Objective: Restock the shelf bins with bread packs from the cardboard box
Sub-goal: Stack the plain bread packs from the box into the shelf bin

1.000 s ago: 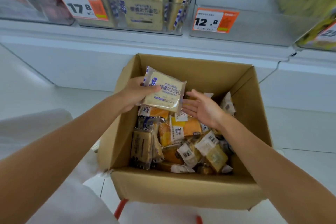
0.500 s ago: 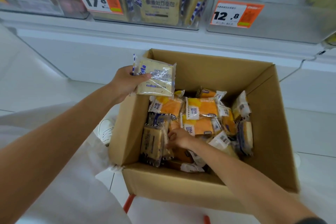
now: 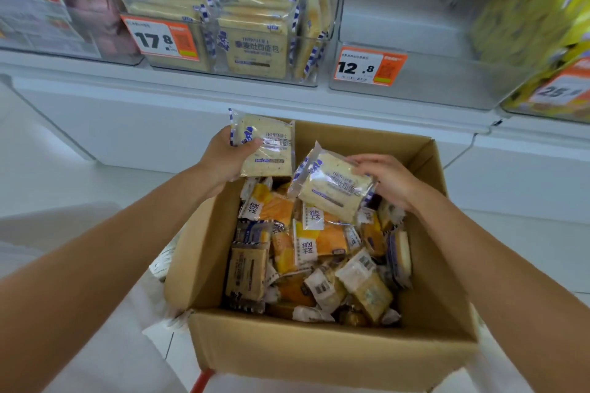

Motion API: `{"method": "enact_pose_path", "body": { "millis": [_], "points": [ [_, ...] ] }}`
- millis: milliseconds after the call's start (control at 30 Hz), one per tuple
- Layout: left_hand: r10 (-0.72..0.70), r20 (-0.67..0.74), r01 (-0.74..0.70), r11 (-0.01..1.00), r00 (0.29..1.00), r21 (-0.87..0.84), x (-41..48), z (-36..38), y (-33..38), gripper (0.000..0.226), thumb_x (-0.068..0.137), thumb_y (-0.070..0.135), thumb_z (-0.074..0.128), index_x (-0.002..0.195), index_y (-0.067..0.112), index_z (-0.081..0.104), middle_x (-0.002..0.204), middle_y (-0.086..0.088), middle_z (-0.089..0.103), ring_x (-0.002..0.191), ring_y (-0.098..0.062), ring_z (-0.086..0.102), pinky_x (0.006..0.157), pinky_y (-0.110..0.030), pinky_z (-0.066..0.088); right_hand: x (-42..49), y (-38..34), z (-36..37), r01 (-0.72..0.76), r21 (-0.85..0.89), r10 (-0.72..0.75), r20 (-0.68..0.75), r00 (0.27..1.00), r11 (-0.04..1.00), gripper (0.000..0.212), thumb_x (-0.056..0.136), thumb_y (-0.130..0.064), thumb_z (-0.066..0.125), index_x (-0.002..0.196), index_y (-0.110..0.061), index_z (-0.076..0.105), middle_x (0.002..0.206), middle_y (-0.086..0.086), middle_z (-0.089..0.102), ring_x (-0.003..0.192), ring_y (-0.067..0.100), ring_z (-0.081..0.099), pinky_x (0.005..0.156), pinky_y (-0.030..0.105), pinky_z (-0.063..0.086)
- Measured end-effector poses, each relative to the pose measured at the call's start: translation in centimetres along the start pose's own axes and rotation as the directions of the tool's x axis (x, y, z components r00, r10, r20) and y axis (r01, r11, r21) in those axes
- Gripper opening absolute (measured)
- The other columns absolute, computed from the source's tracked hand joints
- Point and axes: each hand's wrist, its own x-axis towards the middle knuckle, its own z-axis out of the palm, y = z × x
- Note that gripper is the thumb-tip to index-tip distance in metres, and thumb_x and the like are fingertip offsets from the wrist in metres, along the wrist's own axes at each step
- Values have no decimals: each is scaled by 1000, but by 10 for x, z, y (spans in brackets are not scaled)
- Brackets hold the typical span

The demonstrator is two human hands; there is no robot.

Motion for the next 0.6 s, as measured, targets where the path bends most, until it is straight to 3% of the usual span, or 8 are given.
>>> {"method": "enact_pose_path", "body": {
  "millis": [67,100,167,233,333,433,533,600],
  "points": [
    [24,40,-24,1000,999,1,-6,6,8,38,97,27,59,130,8,53,109,-15,67,57,-2,64,45,-15,48,-2,-24,-3,30,63,-32,32,999,998,26,89,-4,60,109,-18,69,104,10,72,97,24,68,77,36,54],
    [28,69,-28,1000,997,-6,-9,8,13,47,95,38,61,133,11,51,122,-21,62,79,-10,71,63,-22,57,-2,-33,0,49,109,-51,15,999,993,28,88,-5,63,112,-18,66,103,11,71,96,25,68,74,34,54],
    [6,158,-5,1000,987,-5,-14,13,23,87,73,75,63,141,24,45,141,-18,50,126,-30,55,102,-50,46,0,-49,11,110,162,-97,-87,992,981,34,84,-7,70,116,-16,63,99,11,69,89,26,67,67,29,53],
    [2,239,1,1000,971,-14,-16,16,29,112,49,89,65,141,30,45,140,1,54,129,-24,51,106,-56,39,1,-64,32,163,173,-131,-182,975,971,39,82,-12,74,117,-18,59,99,10,66,85,23,67,65,27,56],
    [19,256,5,995,966,-96,-10,13,34,101,48,71,81,133,23,55,125,0,67,115,-22,63,104,-55,43,1,-83,67,228,92,-196,-270,943,969,47,83,-29,75,124,-22,52,111,8,61,95,23,67,83,40,58],
    [33,214,12,979,976,-206,-15,-3,47,98,53,62,84,134,20,51,125,-4,67,112,-24,65,100,-55,47,-2,-104,88,156,145,-133,-157,979,977,73,74,-45,79,131,-20,41,119,8,64,100,25,68,87,46,56],
    [85,166,-38,963,982,-268,-20,-24,70,46,82,31,75,120,11,61,109,-11,73,101,-29,70,93,-56,53,-6,-128,97,62,171,-80,103,992,983,60,76,-29,79,129,-17,53,116,10,70,97,25,71,70,35,60],
    [133,162,-90,964,978,-252,-10,-39,80,33,91,23,67,120,8,62,106,-11,74,97,-27,72,92,-52,54,-4,-145,103,50,170,-76,148,986,984,52,78,-14,75,126,-15,56,114,11,70,91,23,71,57,27,56]
  ]
}}
